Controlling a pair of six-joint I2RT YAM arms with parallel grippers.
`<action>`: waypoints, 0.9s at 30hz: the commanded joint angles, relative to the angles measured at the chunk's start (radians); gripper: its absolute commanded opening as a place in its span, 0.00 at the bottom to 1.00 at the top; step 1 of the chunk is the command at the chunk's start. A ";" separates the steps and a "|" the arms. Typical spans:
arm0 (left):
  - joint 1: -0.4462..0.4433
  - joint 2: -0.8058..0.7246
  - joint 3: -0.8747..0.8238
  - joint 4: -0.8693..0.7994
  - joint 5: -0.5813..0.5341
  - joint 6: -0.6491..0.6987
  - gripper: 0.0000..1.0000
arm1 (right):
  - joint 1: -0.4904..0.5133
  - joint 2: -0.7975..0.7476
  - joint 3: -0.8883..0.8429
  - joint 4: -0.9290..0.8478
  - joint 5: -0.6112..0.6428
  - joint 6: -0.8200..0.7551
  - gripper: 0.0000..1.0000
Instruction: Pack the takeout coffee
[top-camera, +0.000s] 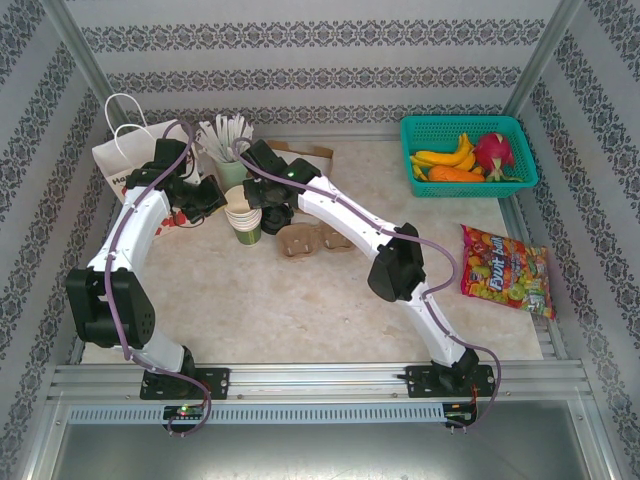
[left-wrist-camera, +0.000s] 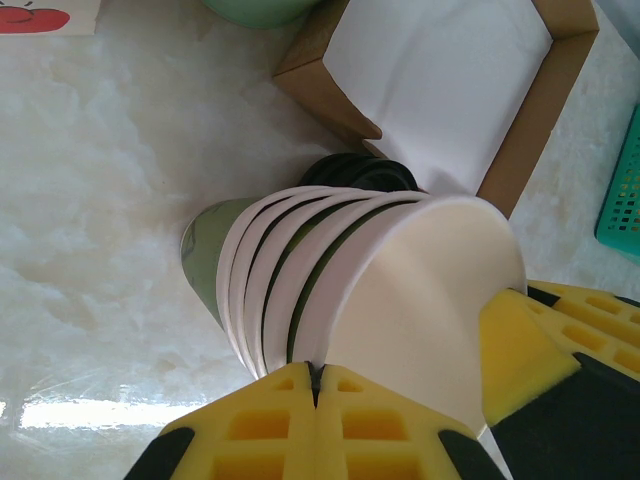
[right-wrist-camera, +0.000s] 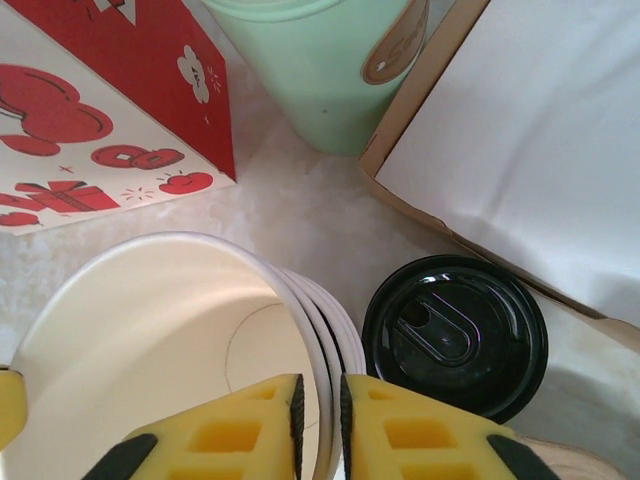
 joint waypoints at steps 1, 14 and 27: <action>0.012 -0.007 -0.007 0.017 0.021 0.028 0.00 | 0.013 0.019 0.035 -0.024 0.025 -0.021 0.14; 0.016 -0.029 0.115 -0.071 -0.035 0.059 0.00 | 0.022 -0.057 0.061 0.020 0.031 -0.071 0.00; 0.047 -0.019 0.131 -0.055 0.103 0.061 0.00 | 0.014 0.049 0.265 -0.073 -0.075 -0.093 0.00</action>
